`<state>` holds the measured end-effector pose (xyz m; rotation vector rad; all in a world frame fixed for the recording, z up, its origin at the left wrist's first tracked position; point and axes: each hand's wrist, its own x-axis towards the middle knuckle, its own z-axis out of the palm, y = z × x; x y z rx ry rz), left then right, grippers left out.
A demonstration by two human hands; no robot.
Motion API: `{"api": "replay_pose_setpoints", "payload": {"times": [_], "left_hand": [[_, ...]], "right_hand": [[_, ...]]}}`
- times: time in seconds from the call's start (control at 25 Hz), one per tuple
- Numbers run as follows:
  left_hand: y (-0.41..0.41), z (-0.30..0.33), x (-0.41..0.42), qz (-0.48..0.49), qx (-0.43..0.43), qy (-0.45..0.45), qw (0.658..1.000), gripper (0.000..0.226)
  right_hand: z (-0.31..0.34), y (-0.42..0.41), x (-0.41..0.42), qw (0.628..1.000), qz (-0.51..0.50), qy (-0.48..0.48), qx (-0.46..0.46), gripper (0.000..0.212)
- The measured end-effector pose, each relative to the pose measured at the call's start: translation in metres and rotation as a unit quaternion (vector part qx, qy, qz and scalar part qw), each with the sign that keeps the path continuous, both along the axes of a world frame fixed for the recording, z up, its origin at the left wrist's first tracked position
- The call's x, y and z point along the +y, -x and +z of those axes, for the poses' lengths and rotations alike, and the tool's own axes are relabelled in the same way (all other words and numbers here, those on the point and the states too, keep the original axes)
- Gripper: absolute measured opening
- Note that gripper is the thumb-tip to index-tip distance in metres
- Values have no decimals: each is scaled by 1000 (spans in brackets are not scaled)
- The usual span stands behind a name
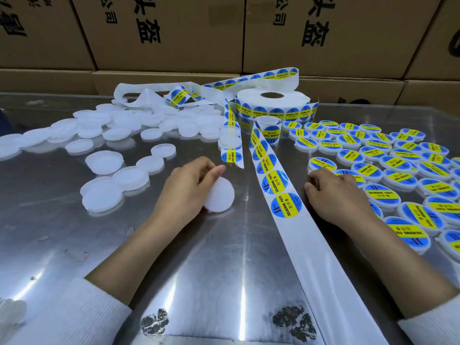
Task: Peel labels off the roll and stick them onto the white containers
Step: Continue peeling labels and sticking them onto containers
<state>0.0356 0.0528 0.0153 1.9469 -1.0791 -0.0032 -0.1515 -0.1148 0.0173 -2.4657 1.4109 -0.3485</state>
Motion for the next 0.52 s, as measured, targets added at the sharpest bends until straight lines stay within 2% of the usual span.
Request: {"api": "replay_pose_setpoints", "payload": {"times": [0.12, 0.2, 0.32, 0.4, 0.52], "left_hand": [[-1, -6, 0, -6, -13, -38, 999, 33], [-2, -7, -1, -6, -20, -37, 999, 29], [-3, -8, -3, -15, -24, -26, 999, 19], [-1, -8, -3, -31, -29, -22, 999, 13], [3, -9, -3, -73, -36, -36, 996, 10]], "right_hand": [[1, -1, 1, 999, 17, 14, -27, 32], [6, -3, 2, 992, 63, 19, -104, 32], [16, -8, 11, 949, 189, -59, -244, 22], [18, -7, 14, 932, 249, -109, -238, 19], [17, -3, 12, 930, 304, -165, -126, 35]]}}
